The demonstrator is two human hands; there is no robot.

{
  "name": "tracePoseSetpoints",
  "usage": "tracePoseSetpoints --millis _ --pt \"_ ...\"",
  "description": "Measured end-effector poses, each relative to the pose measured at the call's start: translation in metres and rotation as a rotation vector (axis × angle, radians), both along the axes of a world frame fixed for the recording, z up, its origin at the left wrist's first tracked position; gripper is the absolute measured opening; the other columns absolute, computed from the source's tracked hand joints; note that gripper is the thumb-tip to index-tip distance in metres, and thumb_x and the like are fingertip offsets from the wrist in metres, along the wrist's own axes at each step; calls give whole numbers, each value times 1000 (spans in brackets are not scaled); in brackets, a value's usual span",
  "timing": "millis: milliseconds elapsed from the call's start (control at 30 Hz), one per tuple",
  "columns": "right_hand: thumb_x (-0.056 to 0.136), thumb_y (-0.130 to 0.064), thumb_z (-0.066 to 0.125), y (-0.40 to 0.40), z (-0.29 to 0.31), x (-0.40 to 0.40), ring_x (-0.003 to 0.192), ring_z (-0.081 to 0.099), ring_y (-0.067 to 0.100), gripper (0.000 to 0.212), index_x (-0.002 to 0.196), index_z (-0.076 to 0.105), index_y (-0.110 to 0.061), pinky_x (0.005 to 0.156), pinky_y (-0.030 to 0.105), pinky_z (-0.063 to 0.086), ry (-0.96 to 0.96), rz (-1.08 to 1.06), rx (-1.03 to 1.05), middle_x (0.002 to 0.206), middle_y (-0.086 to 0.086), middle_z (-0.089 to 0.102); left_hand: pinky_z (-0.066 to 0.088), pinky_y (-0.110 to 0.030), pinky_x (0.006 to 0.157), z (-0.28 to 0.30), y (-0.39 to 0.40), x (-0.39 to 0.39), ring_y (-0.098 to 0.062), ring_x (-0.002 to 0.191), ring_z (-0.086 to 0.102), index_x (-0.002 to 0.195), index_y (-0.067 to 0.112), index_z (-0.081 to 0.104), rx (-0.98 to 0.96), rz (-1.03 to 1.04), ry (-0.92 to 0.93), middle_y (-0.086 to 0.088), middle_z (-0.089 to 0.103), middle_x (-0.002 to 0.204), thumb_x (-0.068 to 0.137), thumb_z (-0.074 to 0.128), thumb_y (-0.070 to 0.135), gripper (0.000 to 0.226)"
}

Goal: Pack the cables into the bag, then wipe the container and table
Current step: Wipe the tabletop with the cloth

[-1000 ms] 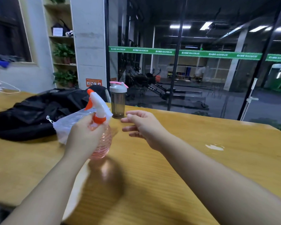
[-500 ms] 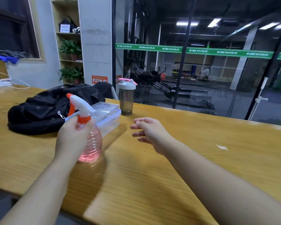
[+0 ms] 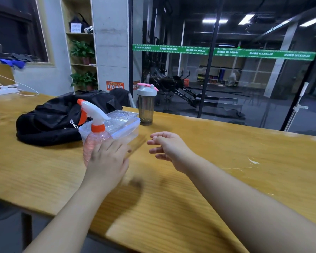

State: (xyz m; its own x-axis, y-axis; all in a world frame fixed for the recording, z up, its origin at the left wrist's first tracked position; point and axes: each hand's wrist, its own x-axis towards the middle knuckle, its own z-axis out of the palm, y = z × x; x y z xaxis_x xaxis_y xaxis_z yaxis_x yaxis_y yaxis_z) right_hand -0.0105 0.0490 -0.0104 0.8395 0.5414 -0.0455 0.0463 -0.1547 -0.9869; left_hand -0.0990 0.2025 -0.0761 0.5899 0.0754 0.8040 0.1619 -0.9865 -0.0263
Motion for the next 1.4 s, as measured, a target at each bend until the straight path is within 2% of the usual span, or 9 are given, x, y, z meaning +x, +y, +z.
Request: tracePoseSetpoints --millis 200,300,433,567,833,933,1033,1167,1400 --pt "98 -19 47 -4 -2 -1 73 64 13 18 110 60 -15 67 26 50 1 2 -17 106 3 69 27 -33 83 -7 13 -2 -17 98 41 82 21 67 -88 91 125 2 63 83 57 82 20 30" --pt "98 -19 47 -7 -3 -1 74 64 14 18 109 61 -15 66 25 50 8 -4 -20 106 3 69 25 -37 99 -13 25 -5 -20 121 40 92 19 67 -165 167 215 -2 66 100 66 78 25 28" --pt "99 -20 47 -10 -5 0 75 65 14 18 109 61 -16 65 25 50 13 -5 -27 106 3 69 1 -37 115 -17 38 -9 -20 136 30 114 22 58 -270 207 347 0 56 125 84 60 35 33" --pt "99 -21 47 -12 -7 -1 74 64 13 18 108 61 -16 64 24 50 25 -2 -32 103 2 69 10 -41 114 -13 39 -10 -21 119 49 117 20 56 -357 151 370 -1 57 122 87 57 31 32" --pt "98 -20 48 -33 -8 -6 84 63 13 21 114 60 -16 70 25 49 -104 17 -141 107 0 68 15 -37 114 3 -1 4 -20 117 50 112 21 59 -400 -60 281 3 60 119 89 55 27 24" --pt "95 -22 52 -51 -10 -7 99 59 13 25 118 60 -19 74 22 47 -323 -7 -293 113 -2 64 36 -30 97 12 -26 12 -15 110 53 111 25 60 -499 -213 230 8 60 113 89 56 25 22" --pt "94 -26 52 -71 -11 -3 109 55 12 28 121 57 -22 85 26 47 -462 -44 -391 122 -4 59 36 -22 82 20 -57 22 -6 100 53 114 26 58 -541 -353 213 12 58 107 89 57 23 25" --pt "93 -26 52 -104 -9 2 124 46 11 34 126 52 -25 103 31 39 -558 -111 -423 134 -6 51 39 -24 86 28 -109 39 -4 103 50 120 27 54 -523 -475 247 14 53 113 89 55 25 31" --pt "94 -23 50 -185 4 0 126 40 8 29 122 56 -27 104 26 34 -678 -300 -371 129 -10 53 41 -37 96 42 -199 56 -13 117 46 129 22 45 -400 -580 242 8 48 127 90 52 27 40"
